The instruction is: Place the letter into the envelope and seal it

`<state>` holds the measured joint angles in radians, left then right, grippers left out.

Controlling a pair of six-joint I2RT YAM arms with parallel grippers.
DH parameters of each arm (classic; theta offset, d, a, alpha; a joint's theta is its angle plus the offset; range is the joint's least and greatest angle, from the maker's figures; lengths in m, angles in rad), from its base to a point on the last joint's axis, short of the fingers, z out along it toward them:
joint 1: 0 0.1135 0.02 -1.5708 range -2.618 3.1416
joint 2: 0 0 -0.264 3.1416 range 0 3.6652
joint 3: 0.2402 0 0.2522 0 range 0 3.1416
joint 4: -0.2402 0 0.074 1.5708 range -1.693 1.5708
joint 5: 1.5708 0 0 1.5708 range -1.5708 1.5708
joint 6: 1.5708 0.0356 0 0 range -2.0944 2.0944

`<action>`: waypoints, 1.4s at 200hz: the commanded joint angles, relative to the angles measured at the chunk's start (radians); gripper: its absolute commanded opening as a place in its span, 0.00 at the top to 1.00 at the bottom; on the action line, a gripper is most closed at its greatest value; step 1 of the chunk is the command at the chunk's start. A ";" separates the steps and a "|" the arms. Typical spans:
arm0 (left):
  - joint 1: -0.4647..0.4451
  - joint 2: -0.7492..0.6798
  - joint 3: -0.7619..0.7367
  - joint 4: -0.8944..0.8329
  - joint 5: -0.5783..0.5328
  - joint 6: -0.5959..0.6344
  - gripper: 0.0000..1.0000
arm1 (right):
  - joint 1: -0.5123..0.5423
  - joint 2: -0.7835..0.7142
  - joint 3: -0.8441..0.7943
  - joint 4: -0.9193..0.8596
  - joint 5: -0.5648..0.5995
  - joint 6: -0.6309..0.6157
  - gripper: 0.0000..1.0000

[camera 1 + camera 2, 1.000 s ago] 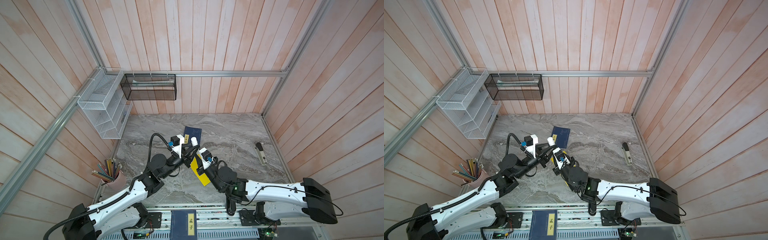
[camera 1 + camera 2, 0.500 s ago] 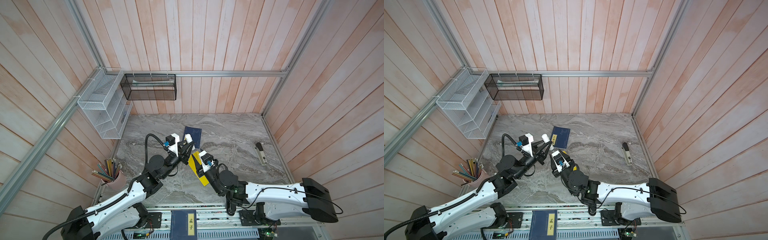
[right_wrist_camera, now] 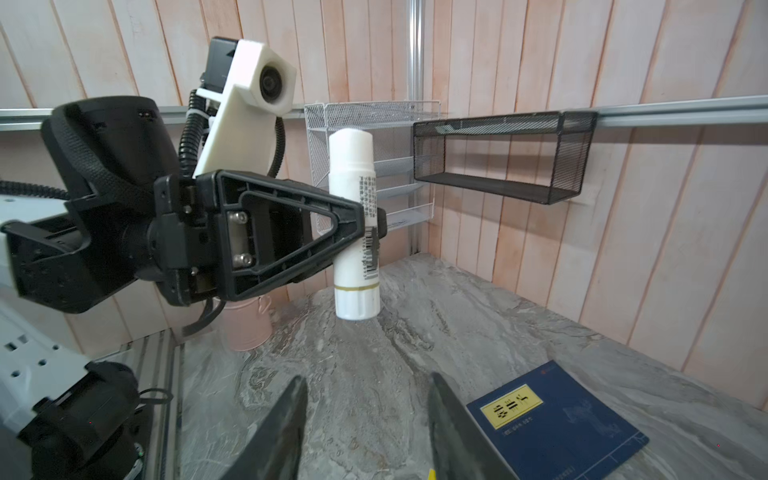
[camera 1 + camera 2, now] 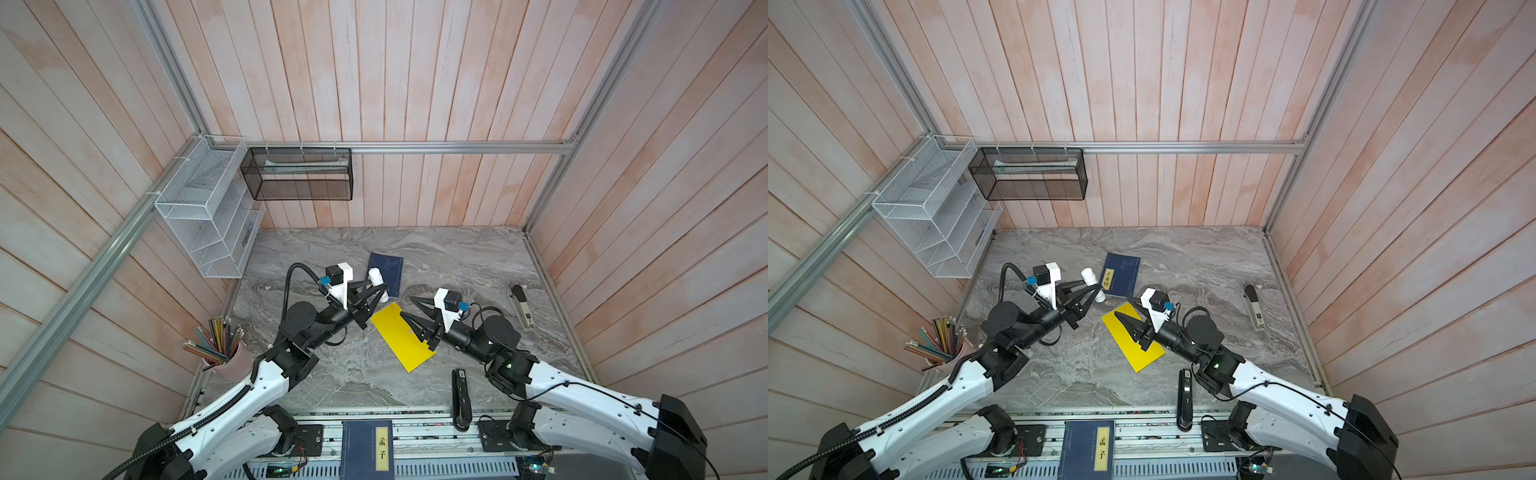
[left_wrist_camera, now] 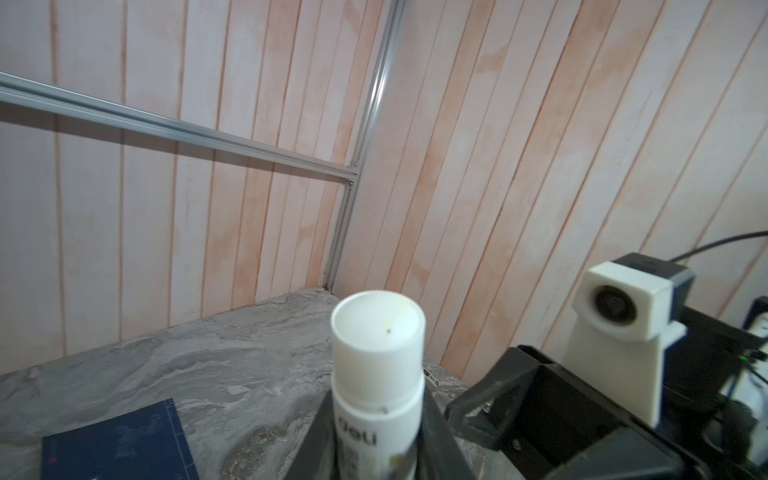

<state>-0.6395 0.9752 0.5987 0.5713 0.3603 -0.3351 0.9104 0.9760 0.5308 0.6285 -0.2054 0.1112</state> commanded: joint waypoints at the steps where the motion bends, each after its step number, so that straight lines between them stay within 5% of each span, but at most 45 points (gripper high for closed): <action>1: 0.005 0.030 0.025 0.070 0.164 -0.050 1.00 | -0.032 0.025 -0.009 0.043 -0.193 0.070 0.52; 53: 0.005 0.065 0.037 0.102 0.242 -0.076 1.00 | -0.056 0.111 0.024 0.094 -0.310 0.122 0.49; 159: 0.005 0.084 0.033 0.128 0.286 -0.093 1.00 | -0.082 0.162 0.051 0.169 -0.357 0.179 0.56; 253: 0.003 0.083 0.028 0.131 0.294 -0.096 1.00 | -0.091 0.173 0.057 0.172 -0.374 0.198 0.80; 280: 0.004 0.084 0.024 0.130 0.299 -0.098 1.00 | -0.093 0.169 0.056 0.181 -0.371 0.204 0.71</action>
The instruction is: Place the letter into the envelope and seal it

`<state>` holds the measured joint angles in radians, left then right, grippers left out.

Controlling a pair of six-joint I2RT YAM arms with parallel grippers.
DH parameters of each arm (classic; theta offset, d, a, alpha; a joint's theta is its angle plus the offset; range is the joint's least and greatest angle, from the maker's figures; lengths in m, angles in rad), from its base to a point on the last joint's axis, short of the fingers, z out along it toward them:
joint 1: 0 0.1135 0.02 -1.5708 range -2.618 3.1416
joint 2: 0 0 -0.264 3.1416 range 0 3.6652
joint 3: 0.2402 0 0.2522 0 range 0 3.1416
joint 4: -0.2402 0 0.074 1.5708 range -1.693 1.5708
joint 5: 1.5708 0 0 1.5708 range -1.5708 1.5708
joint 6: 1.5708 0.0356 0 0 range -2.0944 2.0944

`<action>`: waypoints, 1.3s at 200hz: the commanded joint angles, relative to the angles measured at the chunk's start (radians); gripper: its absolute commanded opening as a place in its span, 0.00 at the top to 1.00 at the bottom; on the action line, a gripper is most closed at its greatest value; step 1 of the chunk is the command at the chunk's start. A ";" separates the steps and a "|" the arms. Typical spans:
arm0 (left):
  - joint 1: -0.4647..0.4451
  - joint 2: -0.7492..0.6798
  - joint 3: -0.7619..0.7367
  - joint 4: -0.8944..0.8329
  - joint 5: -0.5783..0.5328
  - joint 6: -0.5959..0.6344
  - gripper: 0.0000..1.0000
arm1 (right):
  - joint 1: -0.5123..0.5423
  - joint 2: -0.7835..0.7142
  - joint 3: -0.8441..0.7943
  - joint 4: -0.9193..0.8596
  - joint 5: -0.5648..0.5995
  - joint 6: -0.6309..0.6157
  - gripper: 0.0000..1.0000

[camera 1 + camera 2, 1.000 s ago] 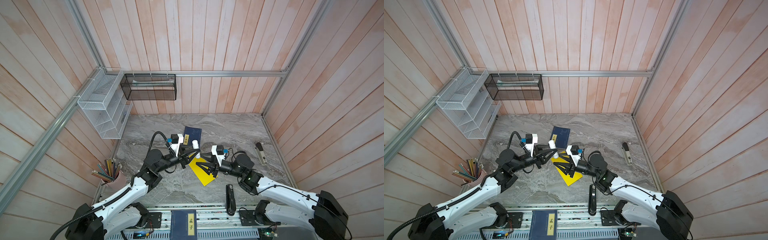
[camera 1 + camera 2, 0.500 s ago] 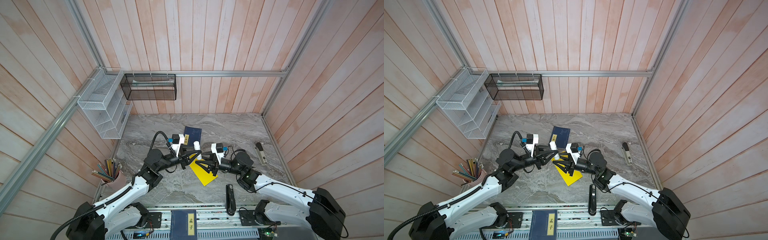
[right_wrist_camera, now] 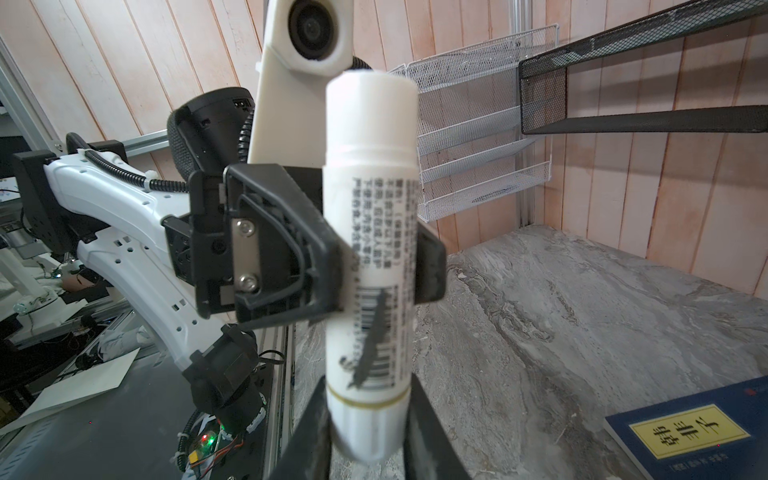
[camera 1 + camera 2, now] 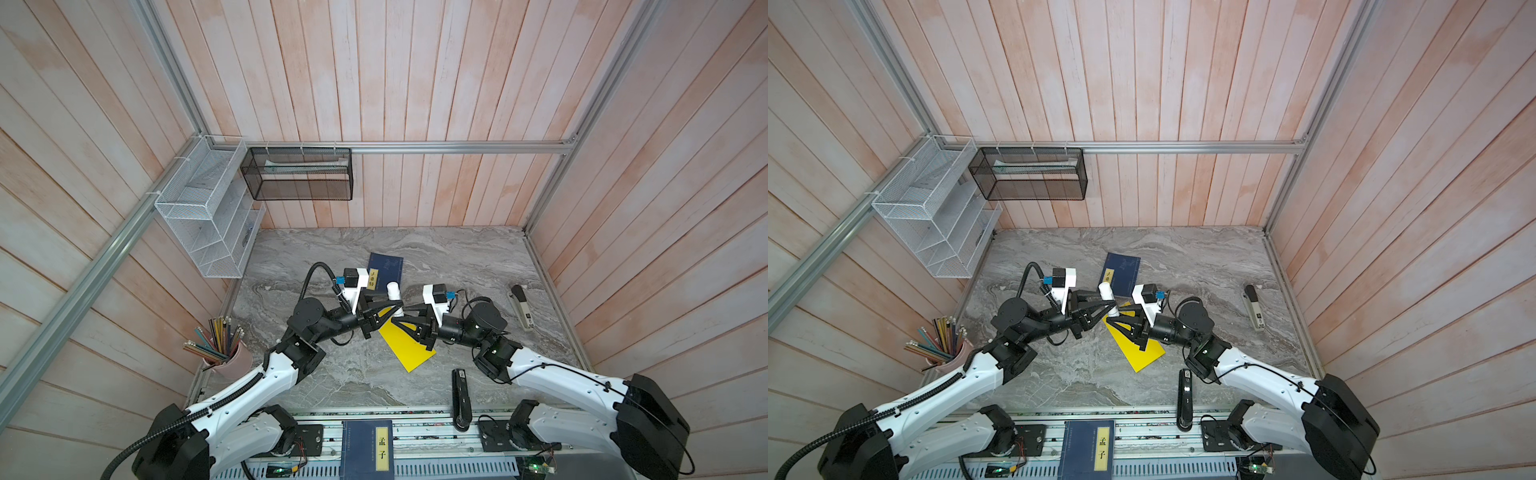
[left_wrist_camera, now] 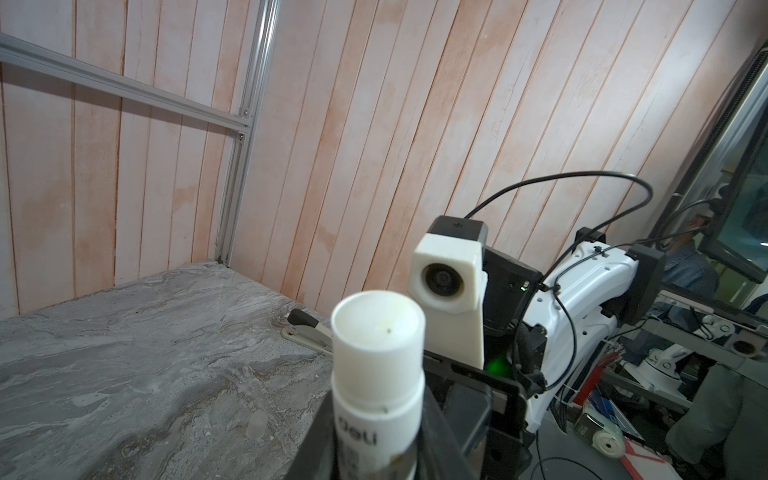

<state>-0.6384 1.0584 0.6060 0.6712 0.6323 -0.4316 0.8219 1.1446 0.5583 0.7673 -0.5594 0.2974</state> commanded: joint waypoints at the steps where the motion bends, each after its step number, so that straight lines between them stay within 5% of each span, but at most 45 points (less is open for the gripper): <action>1: 0.002 0.001 0.016 0.029 0.027 -0.001 1.00 | -0.004 0.000 0.029 0.042 -0.017 0.018 0.70; 85: -0.003 0.009 0.019 0.022 0.026 0.005 1.00 | -0.005 0.000 0.035 0.050 -0.015 0.030 0.65; 134: -0.004 0.005 0.022 0.021 0.015 0.008 1.00 | -0.004 0.004 0.042 0.029 -0.020 0.022 0.71; 176: -0.004 -0.003 0.027 0.012 -0.010 0.011 1.00 | -0.004 -0.012 0.027 0.007 -0.024 0.003 0.56; 260: -0.001 0.000 0.028 0.021 -0.013 -0.001 1.00 | -0.006 -0.025 0.024 -0.009 -0.025 -0.008 0.67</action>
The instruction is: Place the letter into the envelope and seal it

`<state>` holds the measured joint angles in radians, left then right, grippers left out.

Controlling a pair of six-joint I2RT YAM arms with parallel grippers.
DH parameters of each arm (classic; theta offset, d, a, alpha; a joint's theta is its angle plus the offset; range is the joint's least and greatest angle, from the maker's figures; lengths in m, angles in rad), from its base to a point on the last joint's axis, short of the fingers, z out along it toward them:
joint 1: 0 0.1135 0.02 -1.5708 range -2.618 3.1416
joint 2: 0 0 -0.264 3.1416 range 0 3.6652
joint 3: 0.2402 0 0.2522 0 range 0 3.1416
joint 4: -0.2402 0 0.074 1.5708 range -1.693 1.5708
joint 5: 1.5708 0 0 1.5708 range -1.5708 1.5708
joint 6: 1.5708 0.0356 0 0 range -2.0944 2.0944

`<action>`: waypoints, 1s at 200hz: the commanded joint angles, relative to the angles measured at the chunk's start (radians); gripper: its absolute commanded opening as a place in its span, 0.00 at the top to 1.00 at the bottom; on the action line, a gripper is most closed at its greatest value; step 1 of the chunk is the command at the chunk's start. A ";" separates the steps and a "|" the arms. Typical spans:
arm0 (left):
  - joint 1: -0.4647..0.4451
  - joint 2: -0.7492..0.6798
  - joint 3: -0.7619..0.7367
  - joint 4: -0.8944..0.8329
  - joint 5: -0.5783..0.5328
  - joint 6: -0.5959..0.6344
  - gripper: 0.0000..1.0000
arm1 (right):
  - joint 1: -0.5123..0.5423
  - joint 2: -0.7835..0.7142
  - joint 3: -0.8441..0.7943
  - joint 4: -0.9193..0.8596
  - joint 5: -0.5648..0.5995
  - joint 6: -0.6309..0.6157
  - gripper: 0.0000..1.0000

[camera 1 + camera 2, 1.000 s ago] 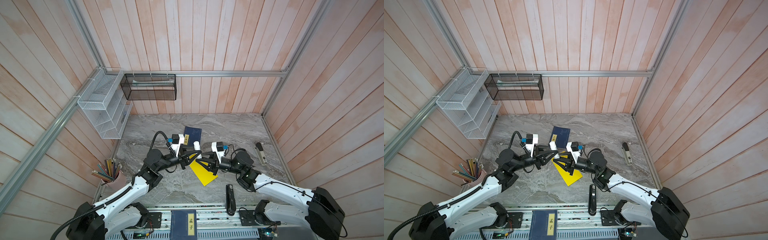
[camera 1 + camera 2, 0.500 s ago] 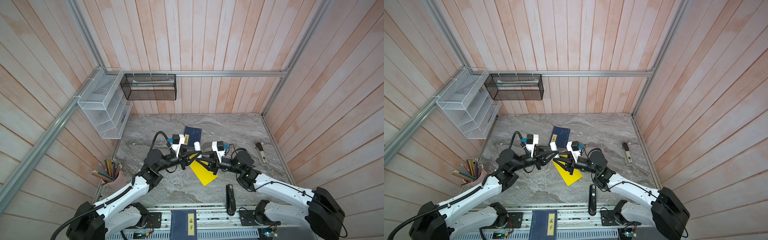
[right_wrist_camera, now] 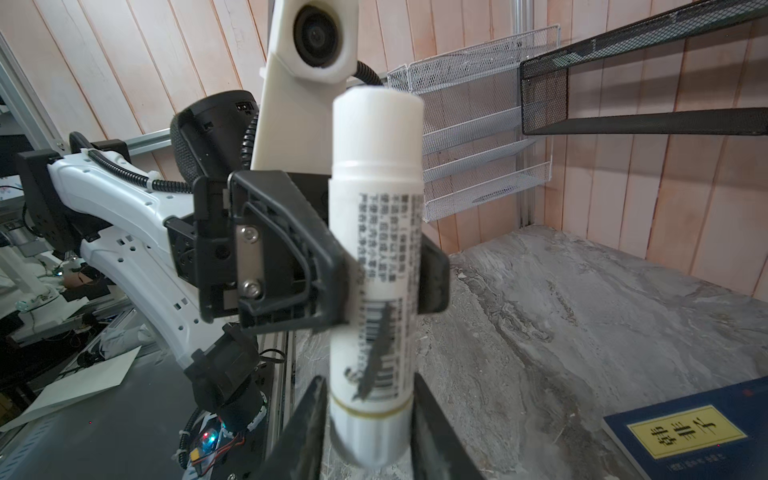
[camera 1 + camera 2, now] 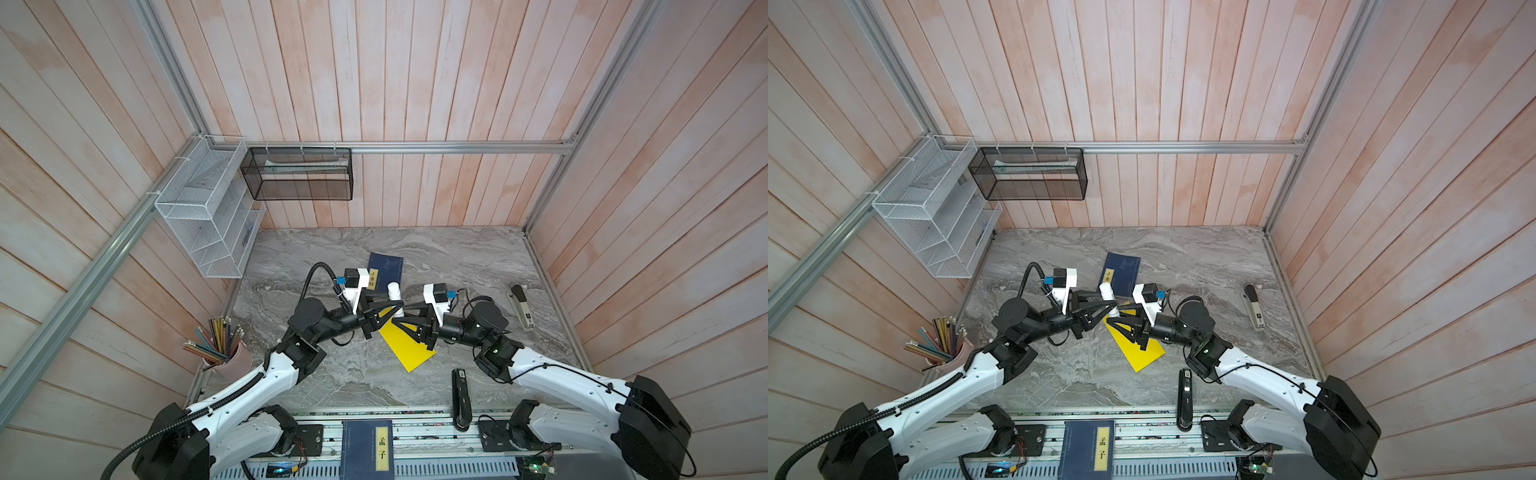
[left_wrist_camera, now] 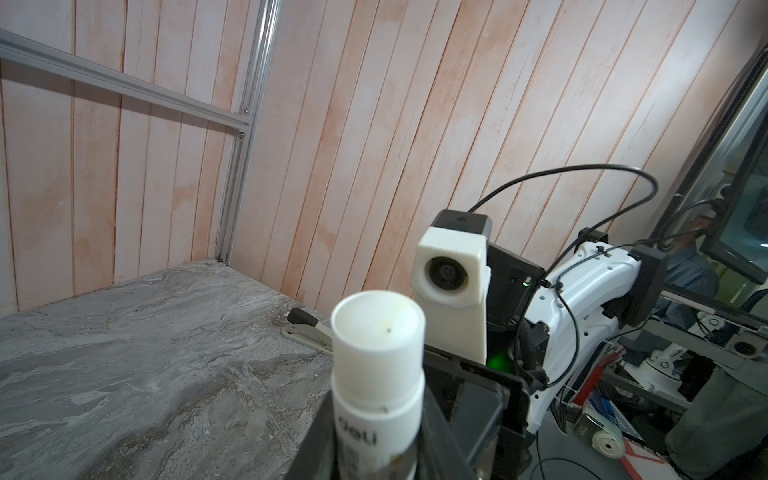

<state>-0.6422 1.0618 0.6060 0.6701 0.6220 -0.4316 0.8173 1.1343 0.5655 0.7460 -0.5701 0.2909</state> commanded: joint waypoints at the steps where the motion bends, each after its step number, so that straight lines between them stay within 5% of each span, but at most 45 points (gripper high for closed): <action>1: 0.002 -0.003 0.028 0.022 -0.002 -0.001 1.00 | -0.001 -0.015 0.017 0.013 -0.014 -0.001 0.67; 100: -0.023 -0.014 0.041 -0.076 -0.081 0.072 1.00 | 0.006 -0.020 0.018 0.012 0.099 -0.022 0.85; 200: -0.107 -0.028 0.070 -0.184 -0.304 0.197 1.00 | 0.201 -0.067 0.005 -0.047 0.650 -0.233 0.89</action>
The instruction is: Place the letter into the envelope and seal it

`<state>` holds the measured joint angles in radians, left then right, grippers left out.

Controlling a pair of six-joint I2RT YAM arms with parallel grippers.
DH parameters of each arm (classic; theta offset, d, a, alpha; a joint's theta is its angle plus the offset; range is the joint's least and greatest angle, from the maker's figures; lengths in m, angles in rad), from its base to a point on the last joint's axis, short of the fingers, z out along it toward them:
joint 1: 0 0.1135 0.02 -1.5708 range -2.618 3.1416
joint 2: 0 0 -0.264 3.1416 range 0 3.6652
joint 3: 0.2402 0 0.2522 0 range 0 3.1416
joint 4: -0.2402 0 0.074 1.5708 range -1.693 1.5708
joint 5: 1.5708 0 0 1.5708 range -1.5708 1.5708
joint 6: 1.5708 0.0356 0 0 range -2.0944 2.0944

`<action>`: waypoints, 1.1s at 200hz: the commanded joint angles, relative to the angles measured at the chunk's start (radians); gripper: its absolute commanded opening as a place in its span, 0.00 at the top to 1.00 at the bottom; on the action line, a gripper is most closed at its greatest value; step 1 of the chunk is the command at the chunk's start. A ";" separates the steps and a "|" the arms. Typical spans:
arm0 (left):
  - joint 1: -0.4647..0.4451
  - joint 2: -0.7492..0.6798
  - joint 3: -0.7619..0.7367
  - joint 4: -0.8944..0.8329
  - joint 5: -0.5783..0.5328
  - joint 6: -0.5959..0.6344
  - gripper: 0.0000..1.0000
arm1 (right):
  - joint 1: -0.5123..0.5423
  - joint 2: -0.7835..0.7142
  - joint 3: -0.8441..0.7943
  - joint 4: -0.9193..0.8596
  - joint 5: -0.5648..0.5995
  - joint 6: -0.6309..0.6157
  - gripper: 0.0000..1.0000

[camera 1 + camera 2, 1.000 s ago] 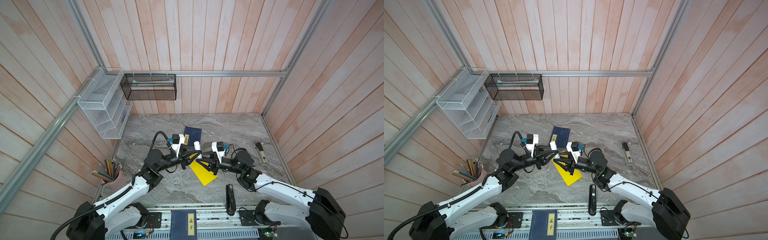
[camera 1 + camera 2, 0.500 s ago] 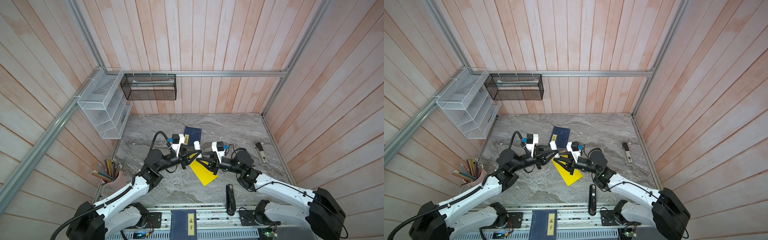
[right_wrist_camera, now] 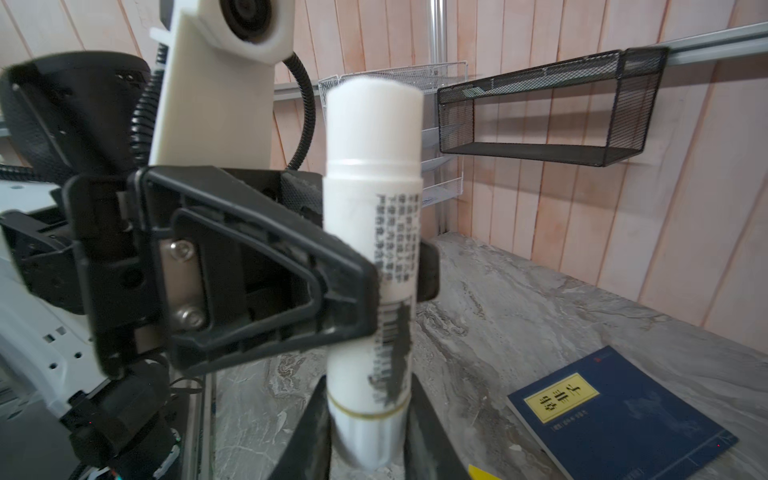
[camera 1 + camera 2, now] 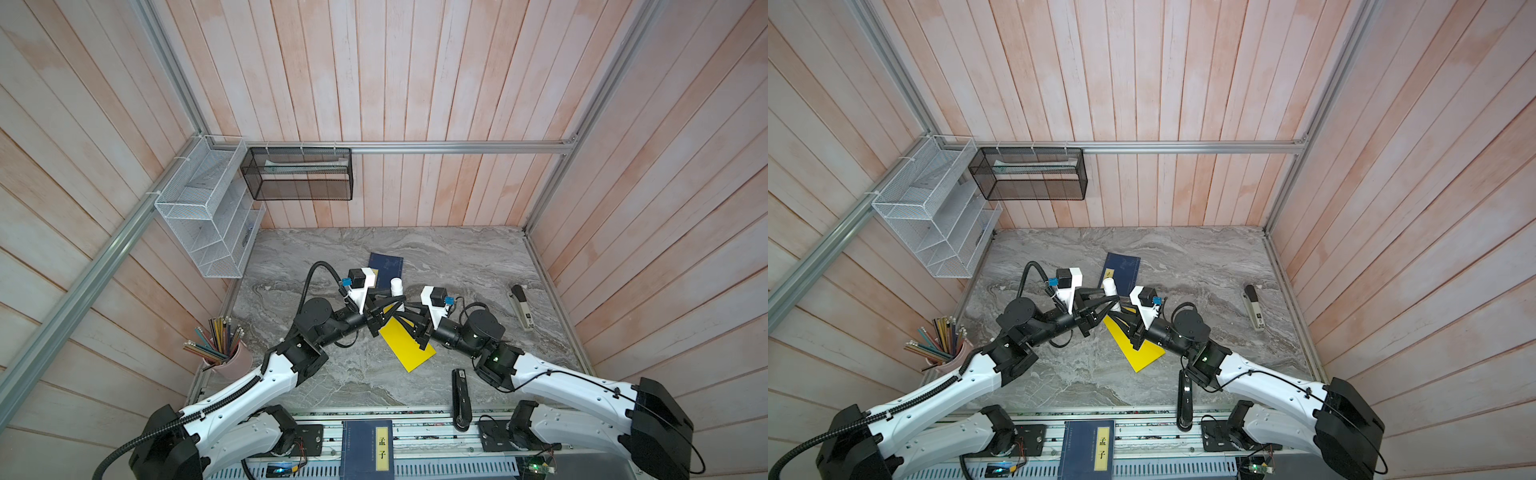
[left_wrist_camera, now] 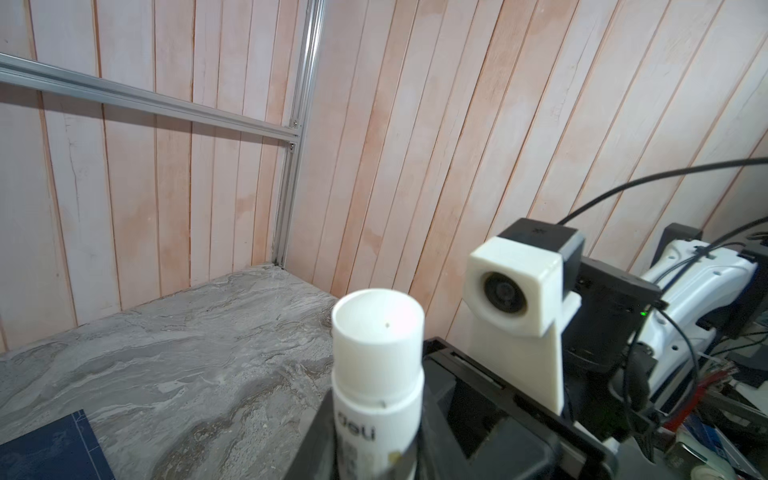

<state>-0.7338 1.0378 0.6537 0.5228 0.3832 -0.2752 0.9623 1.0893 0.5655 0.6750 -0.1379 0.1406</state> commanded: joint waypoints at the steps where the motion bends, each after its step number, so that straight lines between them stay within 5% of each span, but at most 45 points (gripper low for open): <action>1: -0.016 -0.004 0.022 -0.037 -0.066 0.040 1.00 | 0.058 -0.022 0.004 0.025 0.226 -0.085 0.89; 77: -0.036 -0.002 0.014 -0.020 -0.138 0.050 1.00 | 0.259 0.083 0.034 0.121 0.623 -0.214 0.82; 123: -0.035 -0.024 0.010 -0.035 -0.195 0.068 1.00 | 0.276 0.082 0.027 0.117 0.645 -0.206 0.55; 188: -0.035 -0.036 0.009 -0.046 -0.234 0.097 1.00 | 0.229 -0.030 -0.017 -0.019 0.652 -0.154 0.50; 220: -0.033 -0.046 0.011 -0.083 -0.225 0.117 1.00 | 0.101 -0.161 -0.055 -0.215 0.601 -0.086 0.49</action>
<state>-0.7689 1.0142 0.6559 0.4618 0.1703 -0.1928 1.1461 1.0115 0.5400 0.6292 0.4919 -0.0105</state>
